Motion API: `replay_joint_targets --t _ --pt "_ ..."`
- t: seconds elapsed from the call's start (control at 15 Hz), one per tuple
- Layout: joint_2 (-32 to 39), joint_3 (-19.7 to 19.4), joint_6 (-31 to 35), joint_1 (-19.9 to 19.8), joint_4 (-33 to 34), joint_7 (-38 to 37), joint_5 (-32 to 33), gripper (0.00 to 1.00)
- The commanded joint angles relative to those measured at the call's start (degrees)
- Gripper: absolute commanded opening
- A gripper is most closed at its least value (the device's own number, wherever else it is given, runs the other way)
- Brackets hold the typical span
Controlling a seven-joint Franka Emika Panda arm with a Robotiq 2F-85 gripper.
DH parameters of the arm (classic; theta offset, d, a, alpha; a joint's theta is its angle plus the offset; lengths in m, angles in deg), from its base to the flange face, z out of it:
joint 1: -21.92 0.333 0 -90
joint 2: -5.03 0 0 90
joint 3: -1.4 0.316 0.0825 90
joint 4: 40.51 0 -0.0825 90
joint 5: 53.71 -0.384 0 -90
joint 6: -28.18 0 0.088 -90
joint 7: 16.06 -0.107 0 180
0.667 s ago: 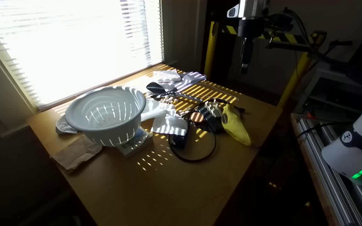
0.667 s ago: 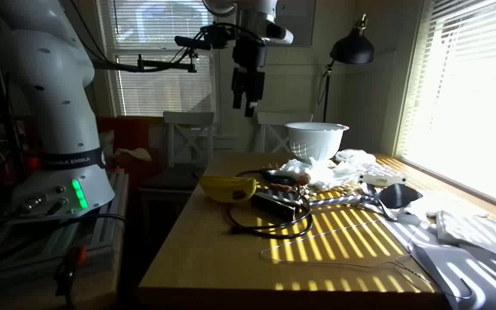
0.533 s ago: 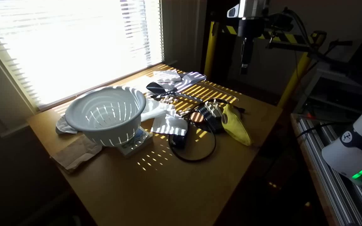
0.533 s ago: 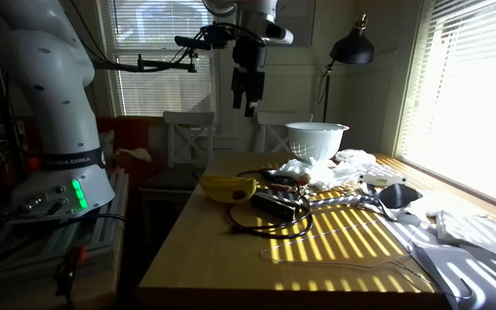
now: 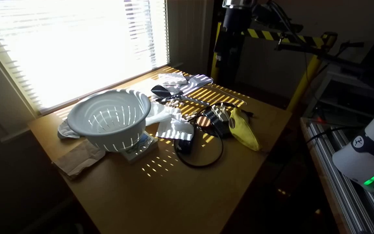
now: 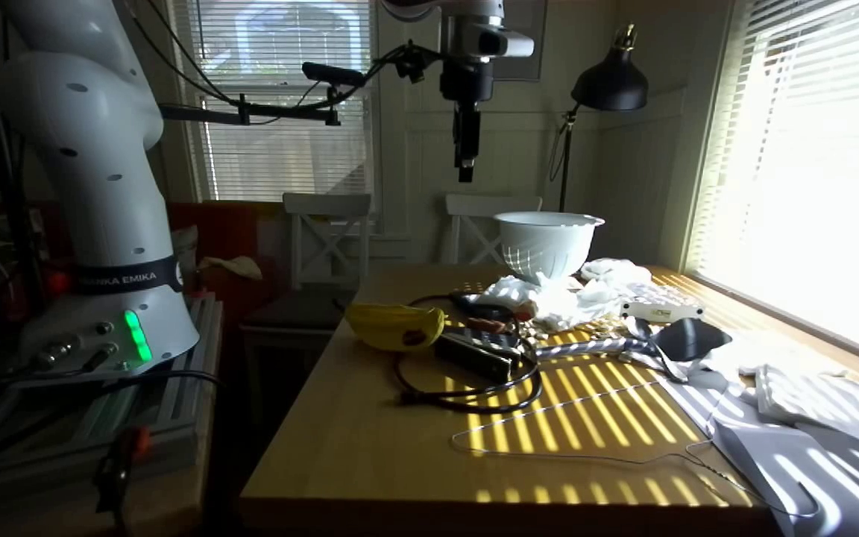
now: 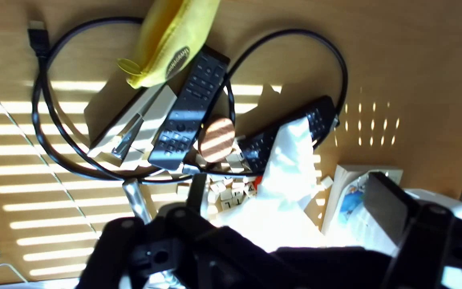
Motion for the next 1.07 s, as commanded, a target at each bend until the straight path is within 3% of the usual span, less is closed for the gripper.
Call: replay_joint_targets --t 0.0,0.27,0.67,1.0 --pt "11.17 3.16 3.78 0.33 12.08 -12.33 -2.22 1.00" --pt "22.42 5.21 4.59 1.58 25.46 -22.63 -1.93 1.00" --pt "39.17 8.18 1.84 3.90 44.47 -26.49 -3.09 1.00" --pt "52.47 8.86 -2.59 3.55 58.23 -27.76 -3.69 1.00"
